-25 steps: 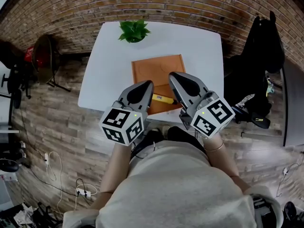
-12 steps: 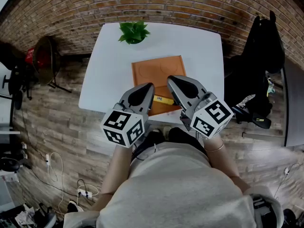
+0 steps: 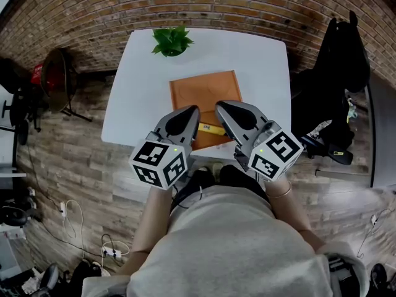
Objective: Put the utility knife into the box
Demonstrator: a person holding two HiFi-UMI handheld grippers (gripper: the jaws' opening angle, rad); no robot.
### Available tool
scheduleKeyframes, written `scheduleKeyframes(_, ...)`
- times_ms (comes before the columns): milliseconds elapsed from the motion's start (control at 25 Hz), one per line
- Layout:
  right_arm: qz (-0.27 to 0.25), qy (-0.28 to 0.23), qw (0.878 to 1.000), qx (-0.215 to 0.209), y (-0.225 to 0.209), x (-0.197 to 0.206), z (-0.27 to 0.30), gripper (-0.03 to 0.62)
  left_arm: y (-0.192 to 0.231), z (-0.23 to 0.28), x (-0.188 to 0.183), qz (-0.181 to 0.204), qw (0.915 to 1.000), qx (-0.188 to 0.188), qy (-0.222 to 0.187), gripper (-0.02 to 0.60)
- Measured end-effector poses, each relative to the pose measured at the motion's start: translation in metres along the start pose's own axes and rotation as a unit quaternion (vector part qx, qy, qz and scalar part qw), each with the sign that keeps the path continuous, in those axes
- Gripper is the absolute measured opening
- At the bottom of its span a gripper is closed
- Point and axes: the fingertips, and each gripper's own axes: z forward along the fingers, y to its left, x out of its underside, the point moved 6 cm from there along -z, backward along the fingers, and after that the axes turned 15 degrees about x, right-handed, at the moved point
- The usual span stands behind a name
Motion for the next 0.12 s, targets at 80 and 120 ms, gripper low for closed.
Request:
scheduleKeyframes(80,-0.001,-0.002,1.0,0.001,-0.0004,-0.0004,-0.0003,-0.002,0.0011,0.0017,0.0002,-0.001,1.0,0.001,0.0,0.006)
scheduleKeyframes(120,-0.001,-0.003,1.0,0.002,-0.0007,-0.0006,-0.0004,-0.002,0.0016,0.0026,0.0002,-0.001,1.0,0.002,0.0,0.006)
